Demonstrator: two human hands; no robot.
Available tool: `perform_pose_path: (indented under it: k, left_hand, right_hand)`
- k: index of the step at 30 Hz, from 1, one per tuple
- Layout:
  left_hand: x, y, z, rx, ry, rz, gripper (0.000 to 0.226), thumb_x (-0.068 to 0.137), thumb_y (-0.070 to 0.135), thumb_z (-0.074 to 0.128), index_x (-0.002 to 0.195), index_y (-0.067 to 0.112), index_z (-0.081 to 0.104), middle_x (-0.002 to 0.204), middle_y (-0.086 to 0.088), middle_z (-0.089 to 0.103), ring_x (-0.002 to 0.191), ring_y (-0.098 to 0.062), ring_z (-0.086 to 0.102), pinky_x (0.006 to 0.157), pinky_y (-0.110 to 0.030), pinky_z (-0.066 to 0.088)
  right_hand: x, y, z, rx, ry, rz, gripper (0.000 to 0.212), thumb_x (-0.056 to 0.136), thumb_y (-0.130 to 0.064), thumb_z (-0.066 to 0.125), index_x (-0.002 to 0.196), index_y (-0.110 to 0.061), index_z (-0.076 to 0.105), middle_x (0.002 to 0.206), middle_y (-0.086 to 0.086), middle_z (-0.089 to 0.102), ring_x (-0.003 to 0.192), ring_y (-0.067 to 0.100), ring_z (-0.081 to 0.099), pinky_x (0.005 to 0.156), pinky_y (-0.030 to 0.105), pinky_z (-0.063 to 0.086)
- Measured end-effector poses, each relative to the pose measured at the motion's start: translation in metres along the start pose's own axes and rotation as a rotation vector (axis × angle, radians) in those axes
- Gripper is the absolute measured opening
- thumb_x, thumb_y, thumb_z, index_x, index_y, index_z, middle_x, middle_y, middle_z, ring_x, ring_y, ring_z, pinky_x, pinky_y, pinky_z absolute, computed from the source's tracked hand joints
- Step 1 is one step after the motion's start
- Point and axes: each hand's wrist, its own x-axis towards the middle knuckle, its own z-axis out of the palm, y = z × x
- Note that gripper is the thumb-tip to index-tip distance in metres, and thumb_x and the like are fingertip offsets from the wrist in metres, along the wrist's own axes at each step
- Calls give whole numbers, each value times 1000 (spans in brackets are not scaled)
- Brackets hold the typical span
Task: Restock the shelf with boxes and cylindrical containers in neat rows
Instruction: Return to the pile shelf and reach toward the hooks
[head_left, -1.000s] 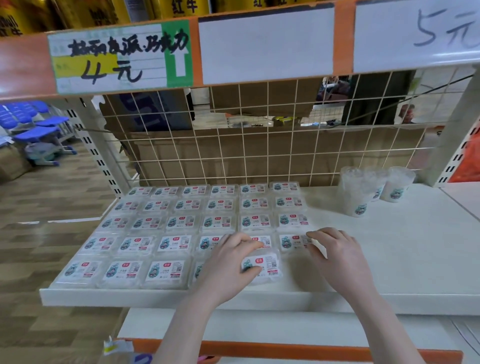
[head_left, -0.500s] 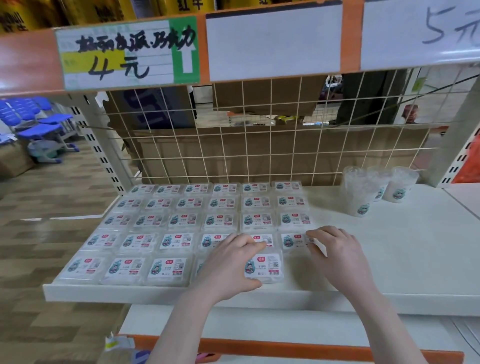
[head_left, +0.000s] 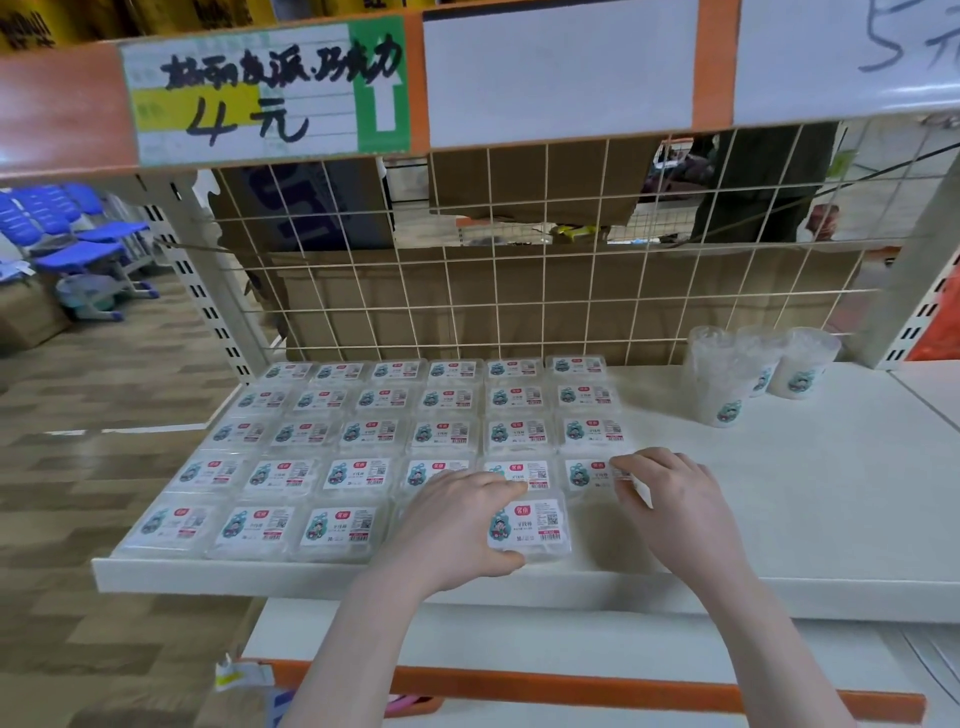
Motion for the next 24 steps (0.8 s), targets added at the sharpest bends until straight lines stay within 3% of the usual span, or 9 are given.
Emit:
perform_pose_path:
  k: [12, 17, 24]
  left_hand:
    - [-4, 0, 3, -1, -48, -29, 58, 87, 44, 58, 141, 30, 40, 141, 10, 45, 128, -14, 40, 104, -25, 30]
    - [-5, -3, 10, -87, -36, -58, 57, 87, 45, 61, 139, 29, 45, 145, 11, 35, 133, -8, 30, 105, -26, 30]
    - [-9, -7, 13, -120, -27, -87, 58, 86, 46, 62, 138, 30, 45, 141, 15, 36, 129, -4, 32, 101, -24, 34]
  right_hand:
    - [-3, -3, -3, 17, -12, 5, 22, 64, -4, 81, 81, -15, 72, 77, 1, 67, 66, 30, 64, 63, 36, 48]
    - [-5, -2, -4, 21, -26, 19, 22, 66, -5, 80, 83, -16, 73, 77, 0, 67, 67, 29, 64, 64, 35, 47]
    - [-6, -2, -7, 30, -44, 28, 22, 66, -4, 79, 83, -16, 73, 78, 0, 67, 66, 29, 64, 64, 35, 47]
